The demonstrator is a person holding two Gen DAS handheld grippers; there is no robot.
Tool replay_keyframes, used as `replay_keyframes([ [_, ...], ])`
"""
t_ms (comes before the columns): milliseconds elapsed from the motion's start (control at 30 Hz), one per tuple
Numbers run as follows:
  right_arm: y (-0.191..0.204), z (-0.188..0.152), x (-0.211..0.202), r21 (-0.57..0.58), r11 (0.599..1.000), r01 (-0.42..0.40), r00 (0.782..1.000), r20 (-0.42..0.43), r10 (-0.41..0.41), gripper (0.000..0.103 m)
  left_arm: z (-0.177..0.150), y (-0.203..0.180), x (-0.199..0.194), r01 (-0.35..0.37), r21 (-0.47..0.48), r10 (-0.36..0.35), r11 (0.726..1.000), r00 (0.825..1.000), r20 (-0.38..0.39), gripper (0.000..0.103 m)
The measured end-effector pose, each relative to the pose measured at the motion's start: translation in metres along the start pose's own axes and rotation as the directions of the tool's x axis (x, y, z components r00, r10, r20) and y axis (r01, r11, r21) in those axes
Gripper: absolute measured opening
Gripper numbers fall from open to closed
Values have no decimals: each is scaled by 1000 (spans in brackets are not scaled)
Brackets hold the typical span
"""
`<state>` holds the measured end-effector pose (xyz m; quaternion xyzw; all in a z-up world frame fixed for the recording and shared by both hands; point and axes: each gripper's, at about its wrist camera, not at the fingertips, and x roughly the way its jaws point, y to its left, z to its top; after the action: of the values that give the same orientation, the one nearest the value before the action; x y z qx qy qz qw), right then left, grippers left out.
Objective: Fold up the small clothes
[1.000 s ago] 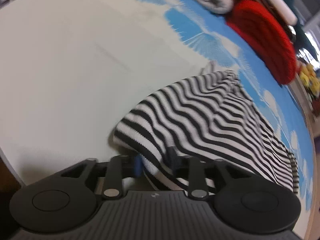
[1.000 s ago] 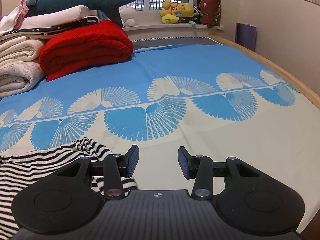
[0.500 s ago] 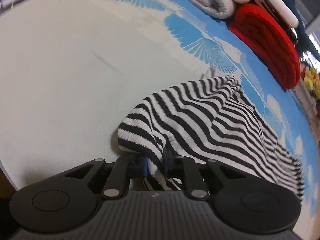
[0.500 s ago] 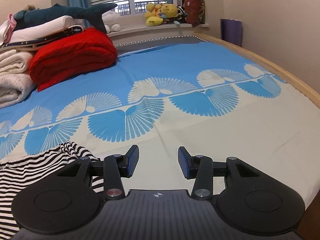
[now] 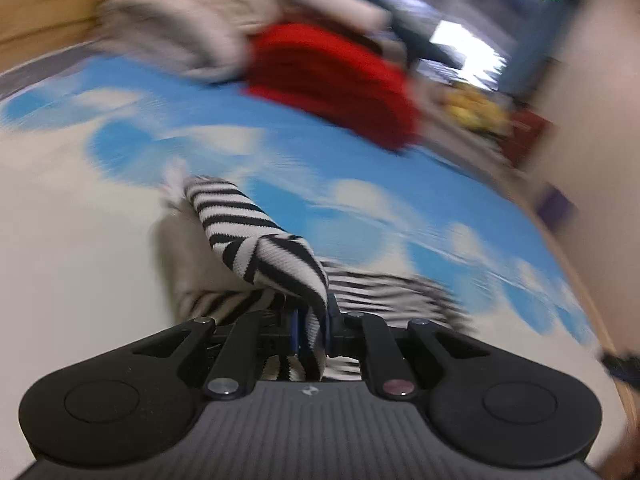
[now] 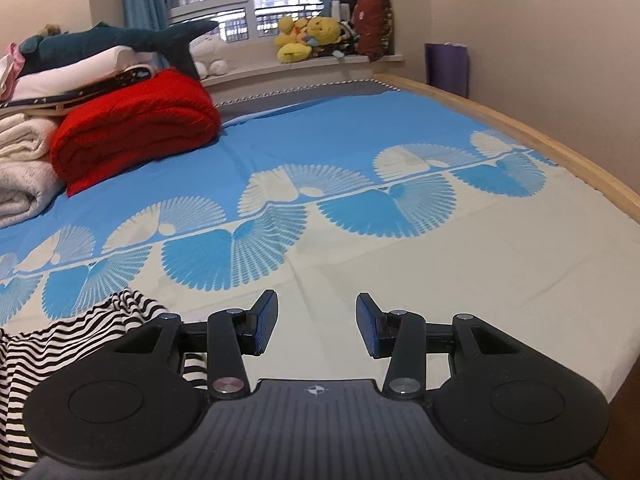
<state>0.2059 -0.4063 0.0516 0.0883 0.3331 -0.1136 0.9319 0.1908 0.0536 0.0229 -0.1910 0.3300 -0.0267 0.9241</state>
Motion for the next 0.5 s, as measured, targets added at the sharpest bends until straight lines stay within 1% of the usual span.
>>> replay_keyframes([
  [33,-3,-1,-2,2,1000,3,1000,6,-3,45,-7,-22,-1,61,54,-61,997,998,4,10],
  [67,-6,-1,-4,3,1000,4,1000,10,-4,45,-13,-44,-2,120,108,-120,987,993,0,7],
  [100,-9,-2,-6,0,1000,4,1000,13,-4,45,-23,-67,-1,196,168,-195,966,981,-20,3],
  [133,-11,-3,-8,-5,1000,3,1000,16,-3,45,-35,-89,1,262,226,-256,938,965,-58,3],
  [167,-13,-4,-10,-11,1000,2,1000,18,-1,45,-49,-109,6,301,285,-283,910,954,-102,3],
  [200,-14,-5,-11,-20,1000,0,1000,21,0,45,-66,-130,14,339,341,-300,877,940,-163,3],
  [233,-14,-6,-13,-30,1000,-1,1000,24,2,45,-80,-141,22,369,366,-309,854,927,-213,3],
  [267,-15,-7,-15,-41,999,-5,1000,27,6,45,-92,-150,29,401,370,-318,838,910,-266,3],
  [333,-16,-7,-16,-49,999,-20,999,27,22,45,-111,-163,40,483,371,-336,793,855,-395,5],
  [367,-16,-7,-16,-45,998,-34,999,21,35,45,-115,-168,41,511,391,-328,766,833,-446,9],
  [400,-16,-6,-14,-41,998,-50,999,13,50,45,-114,-172,39,529,429,-318,733,823,-471,13],
  [433,-15,-6,-12,-35,997,-73,997,1,73,45,-108,-171,34,534,461,-316,709,825,-469,16],
  [467,-13,-5,-9,-32,995,-95,995,-10,95,45,-99,-169,28,534,484,-318,693,829,-460,26],
  [500,-9,-4,-5,-32,992,-122,992,-25,122,45,-83,-162,21,527,497,-318,689,837,-445,35],
])
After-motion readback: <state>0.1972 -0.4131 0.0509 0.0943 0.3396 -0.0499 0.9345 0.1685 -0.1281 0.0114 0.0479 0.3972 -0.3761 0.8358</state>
